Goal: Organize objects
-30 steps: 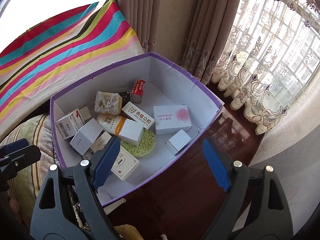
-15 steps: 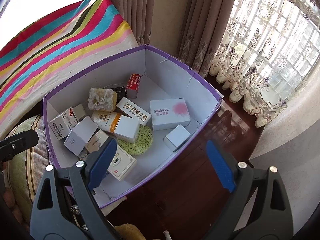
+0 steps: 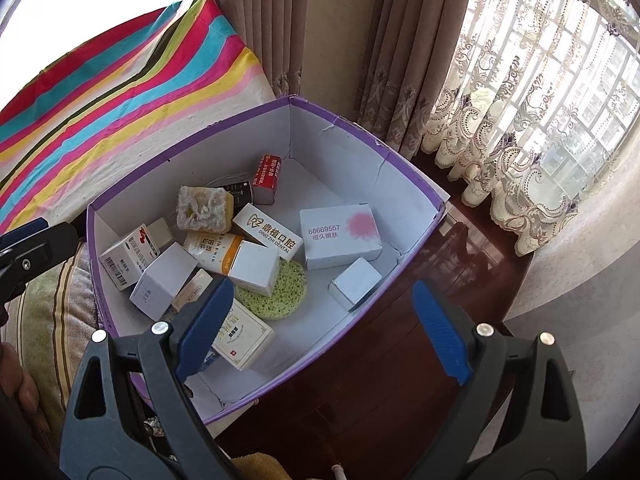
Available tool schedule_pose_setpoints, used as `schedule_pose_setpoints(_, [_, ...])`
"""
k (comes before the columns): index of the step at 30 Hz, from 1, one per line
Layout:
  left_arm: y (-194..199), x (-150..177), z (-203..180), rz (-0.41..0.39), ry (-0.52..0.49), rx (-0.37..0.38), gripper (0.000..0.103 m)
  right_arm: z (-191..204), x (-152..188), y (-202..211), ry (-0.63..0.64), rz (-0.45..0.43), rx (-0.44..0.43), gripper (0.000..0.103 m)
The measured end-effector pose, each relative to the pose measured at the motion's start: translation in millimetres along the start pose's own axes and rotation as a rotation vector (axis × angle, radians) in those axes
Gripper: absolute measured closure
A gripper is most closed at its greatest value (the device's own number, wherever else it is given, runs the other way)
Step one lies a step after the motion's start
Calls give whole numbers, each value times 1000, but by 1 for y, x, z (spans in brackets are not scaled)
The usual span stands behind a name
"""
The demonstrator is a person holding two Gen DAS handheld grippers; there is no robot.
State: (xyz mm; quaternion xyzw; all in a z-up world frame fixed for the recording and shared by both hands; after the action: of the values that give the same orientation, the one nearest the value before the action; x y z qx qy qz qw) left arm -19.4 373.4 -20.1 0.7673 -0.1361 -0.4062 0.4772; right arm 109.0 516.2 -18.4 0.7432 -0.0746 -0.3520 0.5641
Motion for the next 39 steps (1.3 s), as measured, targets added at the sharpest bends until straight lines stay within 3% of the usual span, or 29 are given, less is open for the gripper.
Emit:
schedule_pose_setpoints(8, [-4,-5,-1,5,-17,-45,0,-4,-3,-1,-4,-7,-1,10])
schedule_pose_setpoints(19, [-19,-1,-16,60,-15,13,0,-14,-6,-2,-25,-8,9,10])
schedule_pose_setpoints(39, [-25,5,-21,87,-29,22,0,-16,-6,-9,-28,4,14,10])
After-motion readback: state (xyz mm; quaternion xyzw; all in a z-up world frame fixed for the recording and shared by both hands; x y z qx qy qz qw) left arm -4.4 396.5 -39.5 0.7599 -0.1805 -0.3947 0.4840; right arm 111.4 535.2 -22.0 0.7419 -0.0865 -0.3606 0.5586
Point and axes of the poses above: each gripper's, at about its wrist camera, not at the fingertips, and y roughly against the way its jaws point, z to its left, x to its underside, the point moved 9 cm from there along -y, roughly the way its jaws point, and after that the axes turned 9 degrees about z, right-handed, at the moved point
